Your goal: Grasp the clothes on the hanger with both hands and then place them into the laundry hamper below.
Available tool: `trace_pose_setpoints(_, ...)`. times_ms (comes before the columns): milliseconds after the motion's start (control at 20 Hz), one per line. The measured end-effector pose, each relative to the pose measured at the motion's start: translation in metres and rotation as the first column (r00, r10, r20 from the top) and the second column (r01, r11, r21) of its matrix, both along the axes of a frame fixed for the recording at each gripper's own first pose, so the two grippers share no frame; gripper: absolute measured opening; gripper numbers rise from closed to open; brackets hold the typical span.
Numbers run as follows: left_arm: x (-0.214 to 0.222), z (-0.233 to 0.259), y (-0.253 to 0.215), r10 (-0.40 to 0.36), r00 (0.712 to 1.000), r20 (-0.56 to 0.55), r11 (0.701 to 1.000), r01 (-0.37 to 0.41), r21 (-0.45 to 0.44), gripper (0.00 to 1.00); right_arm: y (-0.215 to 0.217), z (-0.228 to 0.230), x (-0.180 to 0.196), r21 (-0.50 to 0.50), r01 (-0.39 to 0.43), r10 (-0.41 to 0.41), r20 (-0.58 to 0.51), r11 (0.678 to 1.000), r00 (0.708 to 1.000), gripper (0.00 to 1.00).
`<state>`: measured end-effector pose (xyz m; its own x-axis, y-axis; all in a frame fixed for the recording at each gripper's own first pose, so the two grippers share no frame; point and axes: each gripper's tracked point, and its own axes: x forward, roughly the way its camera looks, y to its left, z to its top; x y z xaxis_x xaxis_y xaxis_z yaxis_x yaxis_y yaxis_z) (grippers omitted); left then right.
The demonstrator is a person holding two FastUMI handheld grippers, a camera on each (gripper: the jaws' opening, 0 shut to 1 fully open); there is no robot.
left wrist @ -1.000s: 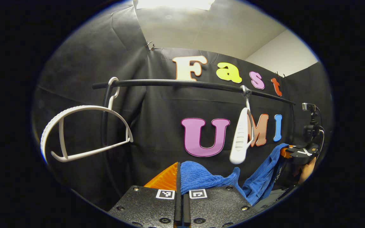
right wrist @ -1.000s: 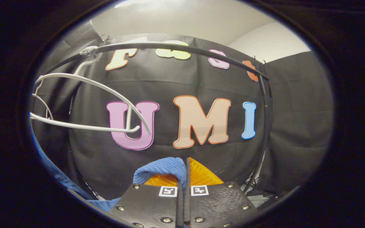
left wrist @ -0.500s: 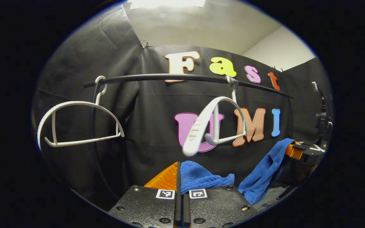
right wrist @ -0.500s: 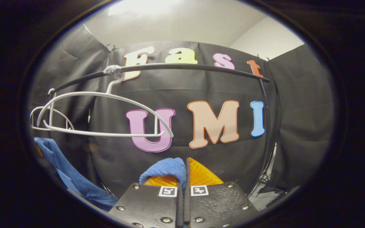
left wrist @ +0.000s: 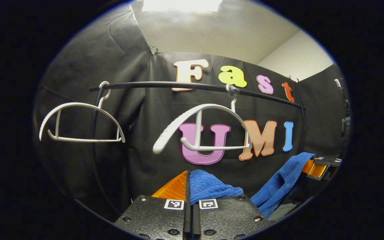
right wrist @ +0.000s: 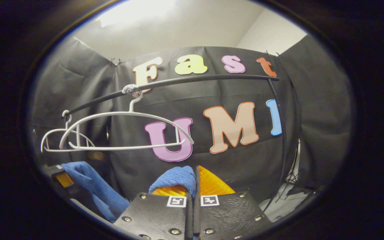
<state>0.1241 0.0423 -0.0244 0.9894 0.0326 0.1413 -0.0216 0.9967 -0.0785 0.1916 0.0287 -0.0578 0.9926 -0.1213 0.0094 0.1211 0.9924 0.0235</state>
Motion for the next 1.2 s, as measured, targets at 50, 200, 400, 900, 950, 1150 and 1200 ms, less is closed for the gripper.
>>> trace_pose_setpoints(50, 0.004, -0.005, -0.005, -0.008, 1.000, -0.004, 1.000, 0.008, -0.007, 0.02, -0.002, -0.001, 0.000, 0.009, -0.011, 0.011, -0.002, 1.000, 1.000, 0.01)
trace_pose_setpoints(200, 0.013, -0.022, -0.022, -0.044, 0.999, -0.028, 0.999, 0.043, -0.010, 0.02, -0.005, -0.015, 0.001, 0.019, -0.019, 0.019, -0.021, 1.000, 1.000, 0.02)
trace_pose_setpoints(400, 0.026, -0.052, -0.030, -0.077, 0.996, -0.051, 0.997, 0.075, -0.036, 0.02, -0.007, -0.046, 0.005, 0.038, -0.038, 0.040, -0.060, 0.999, 0.997, 0.02)
trace_pose_setpoints(900, 0.057, -0.183, -0.039, -0.135, 0.966, -0.219, 0.990, 0.123, -0.066, 0.02, 0.009, -0.179, 0.018, 0.206, -0.037, 0.085, -0.231, 0.978, 0.969, 0.02)
trace_pose_setpoints(950, 0.058, -0.201, -0.040, -0.134, 0.959, -0.249, 0.991, 0.123, -0.060, 0.02, 0.011, -0.200, 0.018, 0.230, -0.034, 0.096, -0.264, 0.973, 0.960, 0.01)
trace_pose_setpoints(1150, 0.063, -0.268, -0.036, -0.129, 0.933, -0.334, 0.992, 0.119, -0.050, 0.03, 0.003, -0.273, 0.018, 0.188, 0.017, 0.058, -0.383, 0.982, 0.922, 0.02)
trace_pose_setpoints(1200, 0.064, -0.284, -0.032, -0.124, 0.924, -0.361, 0.992, 0.115, -0.048, 0.03, 0.000, -0.289, 0.013, 0.182, 0.023, 0.053, -0.402, 0.983, 0.914, 0.05)
